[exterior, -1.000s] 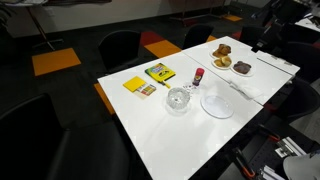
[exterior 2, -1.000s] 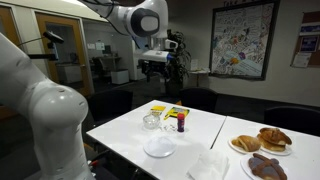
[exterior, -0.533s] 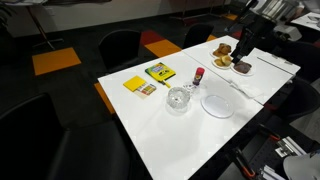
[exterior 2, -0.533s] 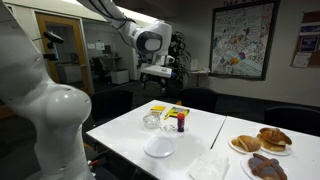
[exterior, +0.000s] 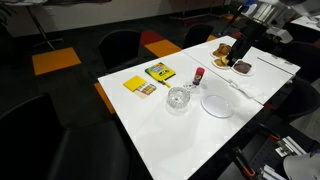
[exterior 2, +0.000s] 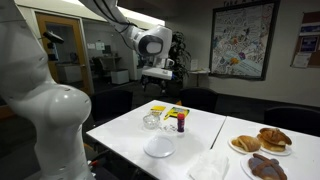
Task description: Remove the lid from the glass bowl then remove the object inside
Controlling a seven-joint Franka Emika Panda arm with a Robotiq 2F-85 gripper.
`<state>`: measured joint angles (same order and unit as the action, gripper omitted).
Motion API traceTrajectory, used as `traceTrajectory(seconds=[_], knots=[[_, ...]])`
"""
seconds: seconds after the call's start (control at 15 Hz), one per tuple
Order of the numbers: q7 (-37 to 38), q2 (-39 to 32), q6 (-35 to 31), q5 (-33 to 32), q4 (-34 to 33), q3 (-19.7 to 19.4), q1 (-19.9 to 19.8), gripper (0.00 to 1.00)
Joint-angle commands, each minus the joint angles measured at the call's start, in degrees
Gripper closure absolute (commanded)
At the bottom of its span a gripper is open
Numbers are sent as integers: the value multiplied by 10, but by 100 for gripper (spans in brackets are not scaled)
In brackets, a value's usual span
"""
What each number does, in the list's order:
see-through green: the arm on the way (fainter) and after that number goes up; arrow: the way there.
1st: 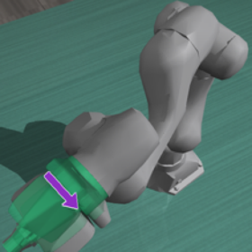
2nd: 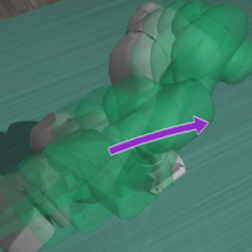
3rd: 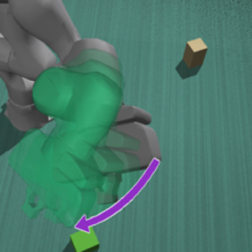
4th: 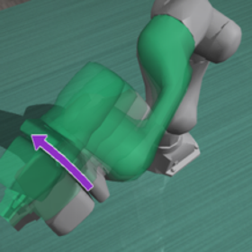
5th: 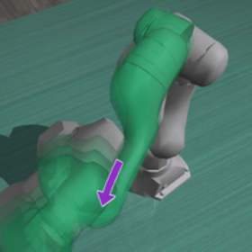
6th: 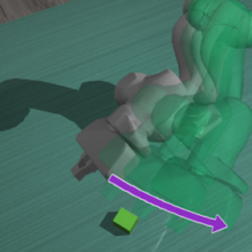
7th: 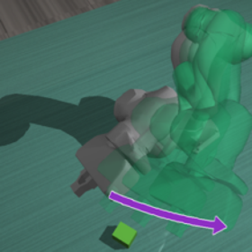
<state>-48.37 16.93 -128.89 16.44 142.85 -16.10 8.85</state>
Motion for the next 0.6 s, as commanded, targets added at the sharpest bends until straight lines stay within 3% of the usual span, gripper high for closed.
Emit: traceTrajectory(seconds=[0.0, 0.27, 0.53], knots=[[-59, -54, -71, 55, -4, 21, -6, 0], [-81, -121, -164, 64, -14, 55, -7, 0], [-120, -186, -213, 104, -32, 97, -12, 0]])
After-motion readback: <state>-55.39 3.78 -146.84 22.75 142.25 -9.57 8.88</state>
